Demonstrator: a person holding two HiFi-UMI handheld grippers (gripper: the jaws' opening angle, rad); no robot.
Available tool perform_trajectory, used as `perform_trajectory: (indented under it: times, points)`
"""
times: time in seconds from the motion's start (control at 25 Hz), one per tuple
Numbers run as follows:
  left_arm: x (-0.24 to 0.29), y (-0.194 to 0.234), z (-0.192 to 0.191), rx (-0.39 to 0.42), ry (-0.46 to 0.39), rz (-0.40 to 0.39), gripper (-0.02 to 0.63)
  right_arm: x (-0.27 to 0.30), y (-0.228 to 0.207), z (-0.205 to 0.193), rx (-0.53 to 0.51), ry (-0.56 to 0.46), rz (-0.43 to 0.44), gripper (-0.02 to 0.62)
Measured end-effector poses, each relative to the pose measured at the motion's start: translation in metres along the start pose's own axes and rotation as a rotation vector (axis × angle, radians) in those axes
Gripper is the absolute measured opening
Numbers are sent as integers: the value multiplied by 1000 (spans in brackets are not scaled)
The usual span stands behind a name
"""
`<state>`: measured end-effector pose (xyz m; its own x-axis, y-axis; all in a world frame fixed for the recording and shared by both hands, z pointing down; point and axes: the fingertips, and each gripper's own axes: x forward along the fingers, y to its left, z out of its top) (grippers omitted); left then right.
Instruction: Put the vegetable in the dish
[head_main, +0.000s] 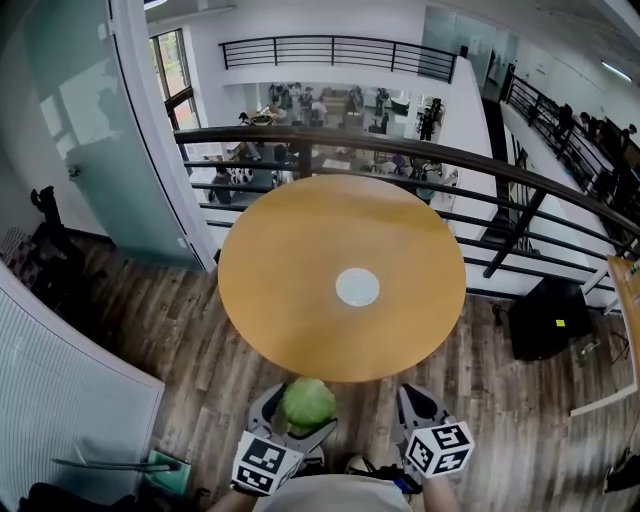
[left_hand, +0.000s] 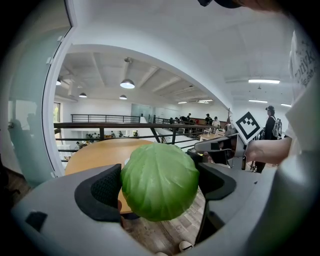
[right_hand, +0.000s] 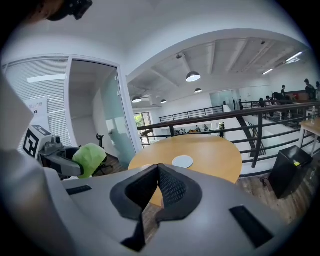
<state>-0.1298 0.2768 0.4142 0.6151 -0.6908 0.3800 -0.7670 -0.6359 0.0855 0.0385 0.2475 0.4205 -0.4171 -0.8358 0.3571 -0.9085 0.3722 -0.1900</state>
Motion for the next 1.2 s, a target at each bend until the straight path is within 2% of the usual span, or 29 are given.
perform_trajectory:
  times: [0.32, 0.56, 0.88, 1.2]
  points:
    - [-5, 31, -3, 28, -5, -24, 471, 17, 18, 0, -4, -10, -31, 23]
    - [7, 41, 4, 27, 3, -53, 471, 23, 12, 5, 6, -7, -59, 23]
    - [56, 52, 23, 31, -11, -66, 471, 51, -32, 12, 27, 1, -74, 25]
    - [122, 79, 61, 8, -21, -44, 471, 112, -88, 54, 18, -6, -47, 24]
